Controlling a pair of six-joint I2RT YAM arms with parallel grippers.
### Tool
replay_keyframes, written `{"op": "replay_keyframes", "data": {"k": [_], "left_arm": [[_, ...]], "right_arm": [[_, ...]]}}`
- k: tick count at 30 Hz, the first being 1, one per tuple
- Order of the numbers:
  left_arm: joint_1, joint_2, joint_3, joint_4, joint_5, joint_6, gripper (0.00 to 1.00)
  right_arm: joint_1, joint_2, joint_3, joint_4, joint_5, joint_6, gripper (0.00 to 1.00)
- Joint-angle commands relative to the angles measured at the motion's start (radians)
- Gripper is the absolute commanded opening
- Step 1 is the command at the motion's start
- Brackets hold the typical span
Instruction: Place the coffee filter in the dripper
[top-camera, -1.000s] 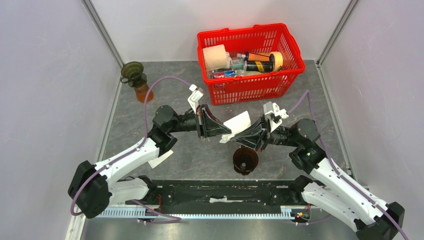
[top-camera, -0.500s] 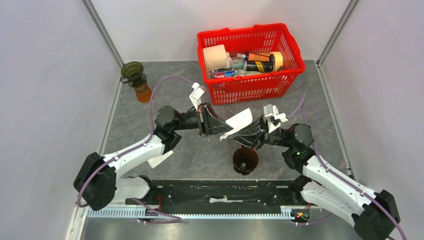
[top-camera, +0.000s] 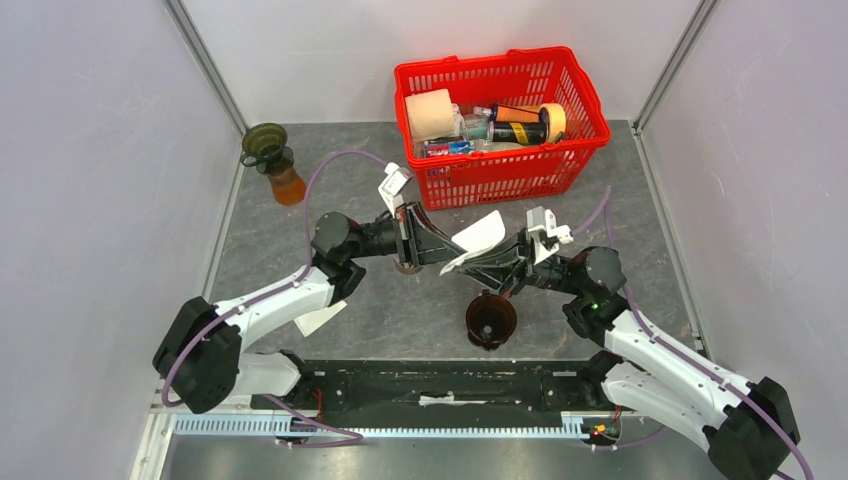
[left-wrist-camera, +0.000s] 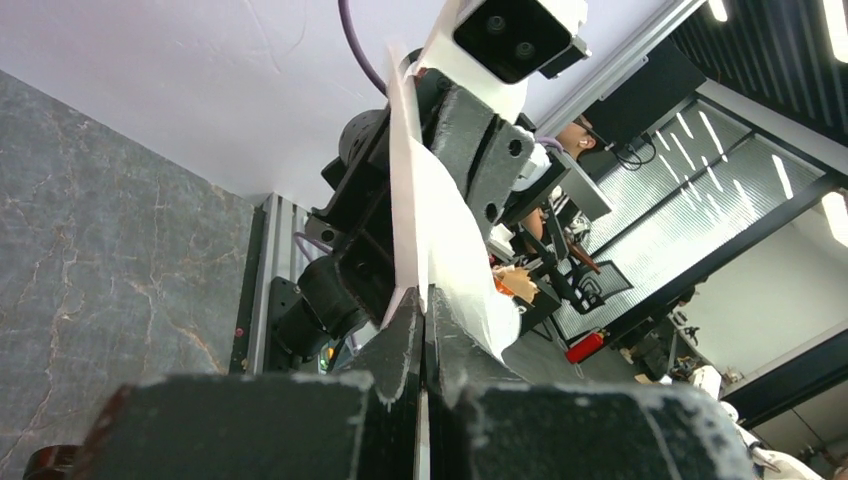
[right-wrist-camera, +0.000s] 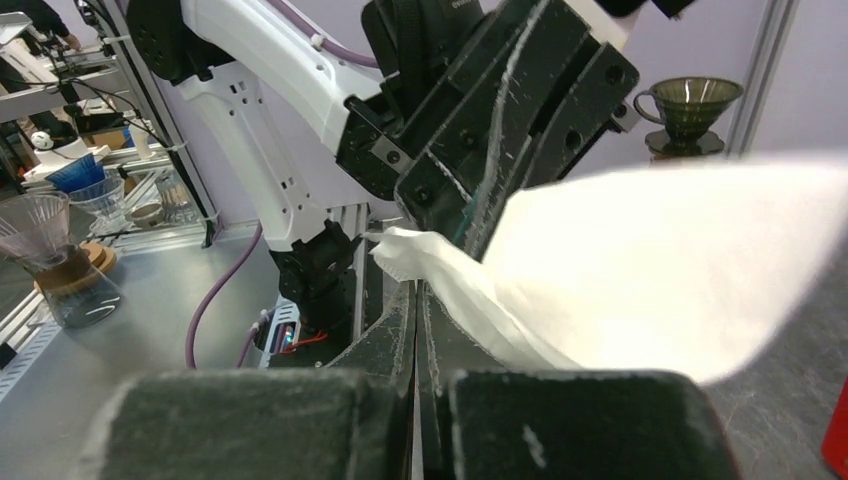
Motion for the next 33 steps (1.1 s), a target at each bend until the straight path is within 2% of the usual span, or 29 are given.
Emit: {"op": "replay_keyframes", "data": {"k": [1, 6, 11, 12, 15, 16, 18, 20, 23, 25, 29, 33], "left_arm": [[-0.008, 0.007, 0.010, 0.137, 0.060, -0.096, 0.02], [-0.008, 0.033, 0.013, 0.204, 0.073, -0.148, 0.02], [-0.007, 0.044, 0.020, 0.203, 0.074, -0.145, 0.02], [-0.007, 0.045, 0.023, 0.199, 0.075, -0.141, 0.02], [-0.007, 0.034, 0.033, 0.132, 0.077, -0.090, 0.02], [-0.007, 0.026, 0.034, 0.092, 0.073, -0.066, 0.02], [-0.007, -0.001, 0.038, -0.010, 0.058, 0.005, 0.02], [-0.007, -0.041, 0.045, -0.133, 0.033, 0.108, 0.02], [-0.007, -0.106, 0.062, -0.355, -0.036, 0.263, 0.02], [-0.007, -0.150, 0.074, -0.468, -0.091, 0.341, 0.02], [-0.007, -0.190, 0.079, -0.531, -0.125, 0.386, 0.02], [-0.007, -0.190, 0.084, -0.541, -0.128, 0.390, 0.02]], "right_arm": [[-0.005, 0.005, -0.009, -0.100, 0.107, -0.068, 0.00], [-0.005, -0.007, 0.003, -0.167, 0.127, -0.088, 0.00], [-0.006, -0.073, 0.016, -0.258, 0.147, -0.071, 0.00], [-0.004, -0.093, 0.026, -0.307, 0.173, -0.063, 0.04], [-0.005, -0.170, 0.060, -0.541, 0.280, -0.068, 0.49], [-0.005, -0.205, 0.065, -0.611, 0.330, -0.061, 0.60], [-0.005, -0.274, 0.068, -0.745, 0.463, -0.040, 0.76], [-0.005, -0.349, 0.061, -0.867, 0.608, -0.010, 0.97], [-0.006, -0.466, 0.052, -0.980, 0.800, 0.025, 0.97], [-0.006, -0.530, 0.048, -1.011, 0.842, 0.019, 0.97], [-0.005, -0.576, 0.045, -0.997, 0.802, 0.032, 0.97], [-0.005, -0.521, 0.066, -0.971, 0.703, 0.054, 0.97]]}}
